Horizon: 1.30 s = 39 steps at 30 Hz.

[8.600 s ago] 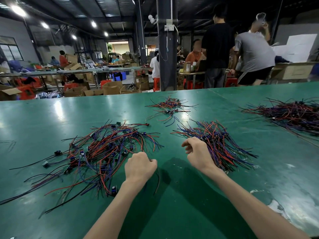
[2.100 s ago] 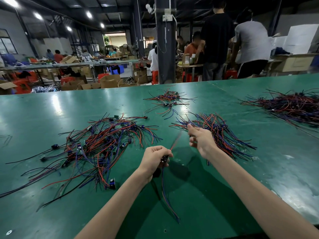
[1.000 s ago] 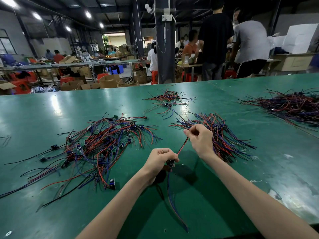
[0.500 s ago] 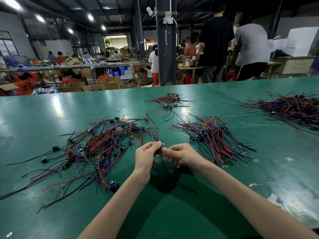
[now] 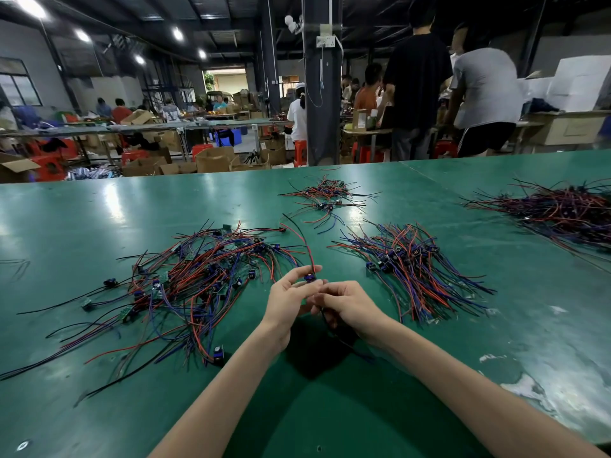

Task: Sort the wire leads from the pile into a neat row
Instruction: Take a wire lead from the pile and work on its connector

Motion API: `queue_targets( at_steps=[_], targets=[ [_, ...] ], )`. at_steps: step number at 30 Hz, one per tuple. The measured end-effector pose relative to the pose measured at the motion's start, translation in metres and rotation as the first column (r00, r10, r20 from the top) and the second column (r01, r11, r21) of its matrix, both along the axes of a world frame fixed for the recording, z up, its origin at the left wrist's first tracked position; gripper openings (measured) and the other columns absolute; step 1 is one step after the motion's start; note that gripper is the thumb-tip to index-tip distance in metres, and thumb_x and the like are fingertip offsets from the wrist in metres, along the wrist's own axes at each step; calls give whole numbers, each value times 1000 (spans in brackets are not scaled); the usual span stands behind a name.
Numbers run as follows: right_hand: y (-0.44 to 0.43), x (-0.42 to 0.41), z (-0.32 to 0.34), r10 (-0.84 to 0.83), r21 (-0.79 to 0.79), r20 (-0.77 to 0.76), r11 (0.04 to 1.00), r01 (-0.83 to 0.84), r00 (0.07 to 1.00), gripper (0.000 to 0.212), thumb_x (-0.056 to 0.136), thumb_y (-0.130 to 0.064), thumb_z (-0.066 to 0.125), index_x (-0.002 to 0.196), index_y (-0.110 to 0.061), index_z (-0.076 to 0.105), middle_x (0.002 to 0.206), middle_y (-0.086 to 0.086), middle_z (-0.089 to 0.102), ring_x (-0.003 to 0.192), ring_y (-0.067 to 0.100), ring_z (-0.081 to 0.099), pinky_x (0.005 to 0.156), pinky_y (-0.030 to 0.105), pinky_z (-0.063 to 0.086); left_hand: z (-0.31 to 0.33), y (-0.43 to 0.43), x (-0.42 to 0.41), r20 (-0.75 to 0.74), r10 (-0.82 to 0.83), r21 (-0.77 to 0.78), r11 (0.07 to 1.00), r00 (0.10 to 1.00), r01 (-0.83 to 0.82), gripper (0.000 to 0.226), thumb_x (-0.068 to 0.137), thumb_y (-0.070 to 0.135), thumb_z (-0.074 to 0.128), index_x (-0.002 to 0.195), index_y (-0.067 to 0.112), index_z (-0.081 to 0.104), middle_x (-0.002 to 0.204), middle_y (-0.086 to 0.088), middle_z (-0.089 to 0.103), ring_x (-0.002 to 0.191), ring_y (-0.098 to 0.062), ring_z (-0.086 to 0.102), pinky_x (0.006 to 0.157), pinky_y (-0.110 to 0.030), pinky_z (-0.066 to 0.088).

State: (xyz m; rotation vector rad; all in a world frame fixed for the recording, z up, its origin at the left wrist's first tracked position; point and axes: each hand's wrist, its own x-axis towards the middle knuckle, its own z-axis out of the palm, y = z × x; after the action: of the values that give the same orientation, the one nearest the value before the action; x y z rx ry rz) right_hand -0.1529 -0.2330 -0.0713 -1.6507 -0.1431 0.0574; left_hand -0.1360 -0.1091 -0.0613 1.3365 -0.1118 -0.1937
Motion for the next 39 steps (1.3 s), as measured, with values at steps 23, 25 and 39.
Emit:
queue_targets(
  at_steps=[23,25,39],
  targets=[
    [-1,1,0,-17,-32,-64,999,15,998,11,92,-4,58,82,-3,63,62,7,55,38,4,40,37,16,33,-10,7,11,94,22,22,999,995,-24,31,83,-11,61,96,17,65,81,-8,69,69,-17,62,68,-25,50],
    [-2,1,1,-10,-34,-73,999,7,997,13,92,-3,58,80,-4,62,58,2,57,36,2,41,36,15,34,-13,7,13,109,28,44,999,994,-32,29,82,-8,65,95,18,64,80,-10,67,70,-18,61,67,-24,51],
    [0,2,3,-15,87,-84,996,23,996,14,92,2,54,82,0,63,63,7,60,41,3,49,43,16,42,-18,4,16,205,121,63,989,971,-136,27,80,-2,70,94,17,58,69,-5,61,60,-14,62,68,-25,53]
  ],
)
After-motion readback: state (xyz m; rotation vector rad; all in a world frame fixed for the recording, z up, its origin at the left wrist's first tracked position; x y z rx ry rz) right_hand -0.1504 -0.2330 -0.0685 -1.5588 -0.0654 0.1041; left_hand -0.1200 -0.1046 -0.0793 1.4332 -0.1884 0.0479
